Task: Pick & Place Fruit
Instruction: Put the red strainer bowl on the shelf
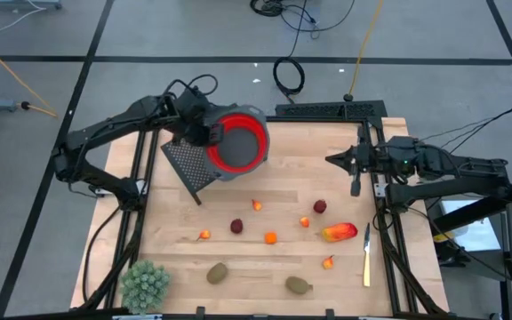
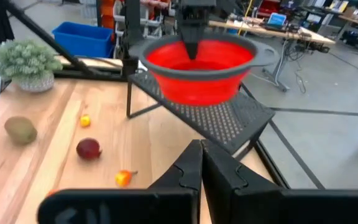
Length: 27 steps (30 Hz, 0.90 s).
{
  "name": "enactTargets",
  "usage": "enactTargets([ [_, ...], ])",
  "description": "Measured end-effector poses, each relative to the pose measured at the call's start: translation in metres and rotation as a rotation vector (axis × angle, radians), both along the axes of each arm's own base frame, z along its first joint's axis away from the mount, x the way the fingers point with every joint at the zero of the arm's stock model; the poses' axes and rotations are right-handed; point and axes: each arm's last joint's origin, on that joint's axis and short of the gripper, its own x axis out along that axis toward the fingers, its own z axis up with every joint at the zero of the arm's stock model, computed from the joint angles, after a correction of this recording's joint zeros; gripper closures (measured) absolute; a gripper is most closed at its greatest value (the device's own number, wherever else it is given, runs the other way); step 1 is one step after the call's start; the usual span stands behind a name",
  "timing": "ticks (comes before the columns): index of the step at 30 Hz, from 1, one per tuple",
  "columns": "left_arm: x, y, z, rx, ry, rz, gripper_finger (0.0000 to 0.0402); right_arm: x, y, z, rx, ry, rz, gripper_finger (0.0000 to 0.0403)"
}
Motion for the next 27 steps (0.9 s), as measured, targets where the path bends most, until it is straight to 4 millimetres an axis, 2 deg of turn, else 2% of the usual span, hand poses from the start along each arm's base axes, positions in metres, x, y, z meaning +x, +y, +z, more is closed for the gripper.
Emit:
enactTargets([
  [9,-0.024,-0.012,0.005,-0.026,0.186,-0.131,0.0401,-0.018,0.002,0.001,0.019,-0.006,0.049,0.0403],
  [23,-0.079,-0.037,0.035,0.084,0.141,-0.100,0.0401,-0.021,0.002,-0.001,0.020,0.017,0.048,0.0403],
  [27,-0.087,-0.038,0.038,0.093,0.130,-0.076,0.0401,-0.021,0.002,-0.001,0.019,0.017,0.047,0.0403],
])
